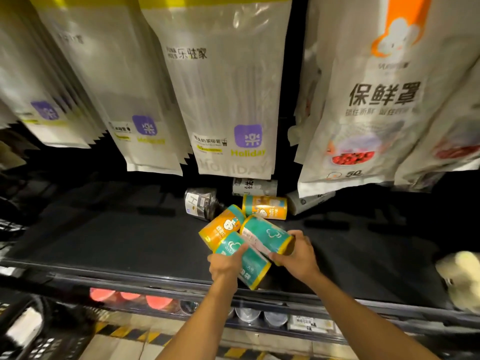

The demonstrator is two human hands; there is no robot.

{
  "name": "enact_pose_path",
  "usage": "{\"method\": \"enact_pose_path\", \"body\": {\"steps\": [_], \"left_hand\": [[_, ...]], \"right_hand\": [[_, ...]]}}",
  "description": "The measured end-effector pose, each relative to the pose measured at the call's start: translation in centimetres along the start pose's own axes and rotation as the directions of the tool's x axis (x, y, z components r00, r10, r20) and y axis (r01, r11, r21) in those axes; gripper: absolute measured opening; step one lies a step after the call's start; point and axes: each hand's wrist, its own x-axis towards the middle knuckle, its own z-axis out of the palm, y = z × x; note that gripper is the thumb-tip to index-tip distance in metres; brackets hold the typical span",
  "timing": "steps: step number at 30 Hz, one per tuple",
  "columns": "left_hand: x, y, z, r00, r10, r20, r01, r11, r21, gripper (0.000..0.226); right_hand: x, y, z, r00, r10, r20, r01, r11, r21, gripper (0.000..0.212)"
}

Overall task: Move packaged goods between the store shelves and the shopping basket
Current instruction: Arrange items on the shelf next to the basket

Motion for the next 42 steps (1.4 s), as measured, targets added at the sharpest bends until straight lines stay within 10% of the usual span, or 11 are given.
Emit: {"method": "enact_pose_path", "body": {"steps": [10, 17, 34, 42], "left_hand": [[-5.6, 1.7, -2.9, 0.904, 0.395, 0.165, -0.423, 0.884, 0.199, 0.061], [-10.5, 1.3, -2.8, 0.531, 0.679, 0.506, -0.839, 0.504, 0.205, 0.076], [-29.4, -10.2, 5.6, -0.141, 0.433, 0.890, -0.960, 0.159, -0.229, 0.081], [-38.5, -18.3, 14.0, -0.234, 0.295, 0.926, -0.955, 0.108, -0.276, 0.082]], "right_hand": [[-7.4, -2.0, -6.4, 0.985, -0.016, -0.171, 0.006, 0.998, -0.055, 0.082], [-16.0, -0.4, -10.7, 0.877, 0.006, -0.481, -0.031, 0.999, -0.044, 0.084], [-40.3, 10.7, -17.2, 0.532, 0.319, -0.784, -0.411, 0.907, 0.090, 0.084], [-48.4, 20.6, -21.7, 0.322, 0.481, -0.815, -0.479, 0.826, 0.298, 0.078]]}}
